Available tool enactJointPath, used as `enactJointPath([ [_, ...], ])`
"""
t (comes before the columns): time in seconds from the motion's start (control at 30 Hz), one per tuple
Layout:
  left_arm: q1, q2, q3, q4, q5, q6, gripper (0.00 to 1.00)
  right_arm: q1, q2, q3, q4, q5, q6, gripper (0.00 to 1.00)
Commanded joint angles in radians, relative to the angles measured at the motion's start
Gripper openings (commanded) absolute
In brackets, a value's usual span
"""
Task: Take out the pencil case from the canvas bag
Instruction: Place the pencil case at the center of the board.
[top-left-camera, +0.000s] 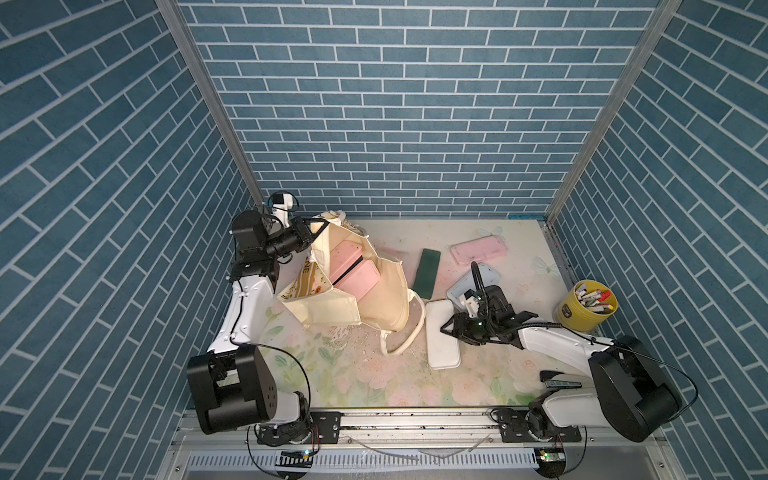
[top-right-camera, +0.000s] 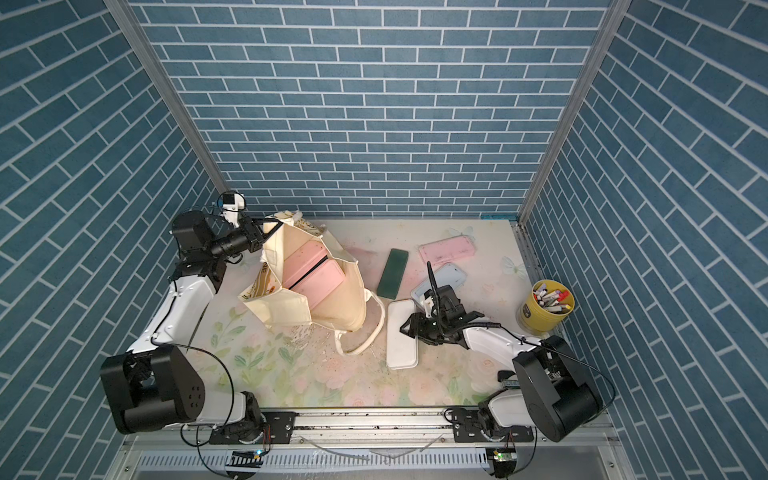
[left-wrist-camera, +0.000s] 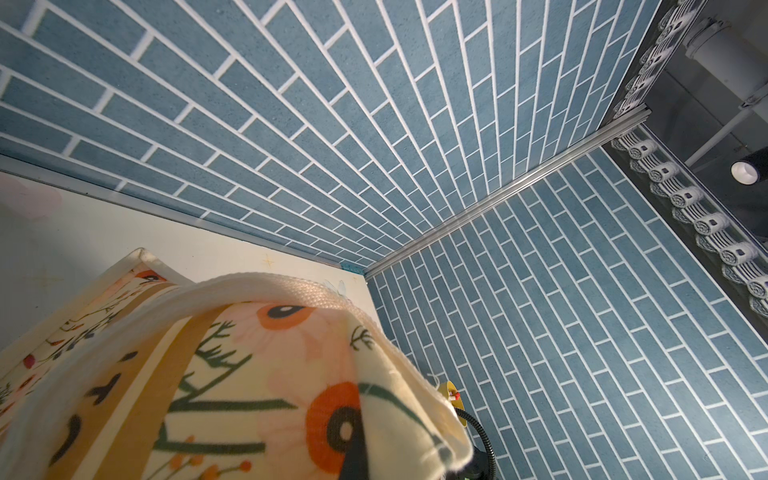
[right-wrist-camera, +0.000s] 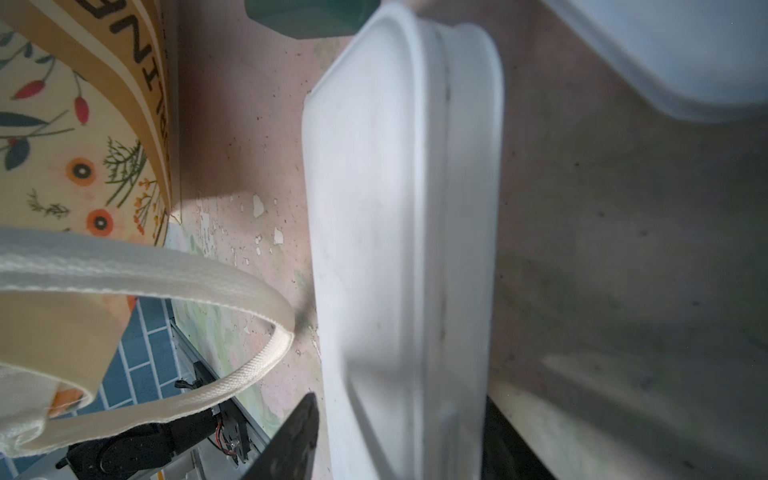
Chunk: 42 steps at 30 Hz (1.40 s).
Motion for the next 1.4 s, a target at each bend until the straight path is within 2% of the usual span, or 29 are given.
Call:
enactJointPath([
  [0.0,0.008,-0.047,0.010,0.128,0.024,0.000,0.00,-0.009,-0.043,-0.016,-0.048,0.056,-0.006,0.60],
  [0.53,0.007,-0.048,0.011,0.128,0.025,0.000,0.00,-0.021,-0.105,0.004,-0.095,0.104,-0.029,0.60],
  [0.7,0.007,-0.049,0.012,0.130,0.027,-0.001,0.00,-0.021,-0.160,0.068,-0.145,0.117,-0.121,0.57],
  [0.83,0.007,-0.050,0.012,0.130,0.030,-0.002,0.00,-0.021,-0.192,0.119,-0.181,0.130,-0.201,0.50],
  [1.1,0.008,-0.052,0.013,0.130,0.031,-0.001,0.00,-0.021,-0.203,0.219,-0.206,0.121,-0.331,0.46],
  [1.37,0.008,-0.055,0.013,0.131,0.032,-0.001,0.00,-0.019,-0.189,0.261,-0.187,0.099,-0.378,0.47],
])
